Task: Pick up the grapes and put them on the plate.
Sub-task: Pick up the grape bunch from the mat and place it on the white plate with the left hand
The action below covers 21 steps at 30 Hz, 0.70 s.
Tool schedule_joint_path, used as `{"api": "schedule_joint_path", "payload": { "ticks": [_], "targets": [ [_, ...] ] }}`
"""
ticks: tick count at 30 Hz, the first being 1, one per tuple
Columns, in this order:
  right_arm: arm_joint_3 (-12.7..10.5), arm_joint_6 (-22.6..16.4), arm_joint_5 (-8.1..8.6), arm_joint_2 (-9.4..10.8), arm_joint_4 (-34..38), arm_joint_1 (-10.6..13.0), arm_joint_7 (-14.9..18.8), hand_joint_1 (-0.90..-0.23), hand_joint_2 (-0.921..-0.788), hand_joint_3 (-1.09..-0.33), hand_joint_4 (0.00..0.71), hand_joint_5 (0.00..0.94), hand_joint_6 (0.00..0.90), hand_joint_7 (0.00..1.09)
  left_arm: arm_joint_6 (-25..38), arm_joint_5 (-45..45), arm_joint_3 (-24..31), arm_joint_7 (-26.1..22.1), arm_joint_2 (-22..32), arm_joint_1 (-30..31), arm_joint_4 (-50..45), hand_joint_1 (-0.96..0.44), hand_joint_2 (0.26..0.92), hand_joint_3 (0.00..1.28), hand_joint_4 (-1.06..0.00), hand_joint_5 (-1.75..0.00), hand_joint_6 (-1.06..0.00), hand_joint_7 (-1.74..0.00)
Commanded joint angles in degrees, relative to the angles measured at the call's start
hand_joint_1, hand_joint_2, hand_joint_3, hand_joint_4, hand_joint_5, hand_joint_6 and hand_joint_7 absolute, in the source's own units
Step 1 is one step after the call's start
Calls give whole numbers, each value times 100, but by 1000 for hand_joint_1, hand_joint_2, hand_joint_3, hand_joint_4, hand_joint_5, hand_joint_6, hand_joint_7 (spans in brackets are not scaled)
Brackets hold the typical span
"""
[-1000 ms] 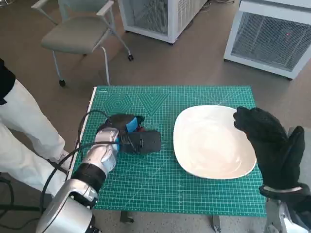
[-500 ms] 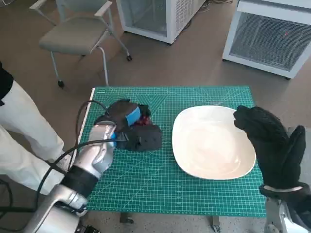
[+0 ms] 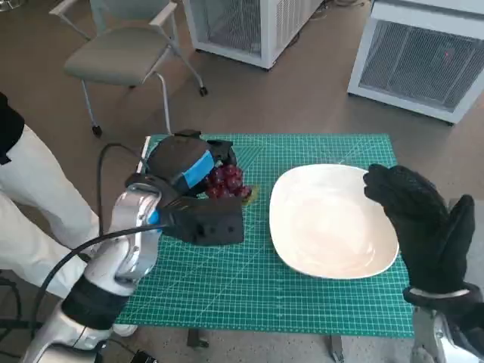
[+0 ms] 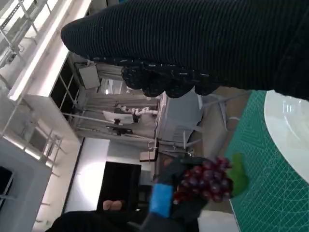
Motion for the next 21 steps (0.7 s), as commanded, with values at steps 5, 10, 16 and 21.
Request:
{"api": "schedule_joint_path", "payload": {
  "ticks": [5, 10, 16, 21],
  "targets": [
    [23, -14, -14, 36, 112, 46, -5, -334, -921, -602, 434, 879, 235, 1026, -76, -1, 247, -29, 33, 60, -357, 6, 909, 75, -629, -1414, -772, -816],
    [24, -43, -13, 38, 121, 53, -4, -334, -921, -602, 434, 878, 235, 1025, -134, -26, 279, 2, -73, 21, -350, 7, 903, 74, -639, -1406, -795, -786],
    [21, -50, -14, 31, 120, 45, -13, -337, -921, -600, 435, 877, 237, 1024, -52, 83, 175, -111, -263, -104, -419, 4, 911, 73, -648, -1262, -704, -1039],
    [21, -47, -22, 23, 85, 58, -28, -337, -921, -599, 436, 875, 238, 1022, 64, 176, 62, -334, -488, -278, -580, 2, 919, 123, -584, -1277, -599, -1212]
  ]
}}
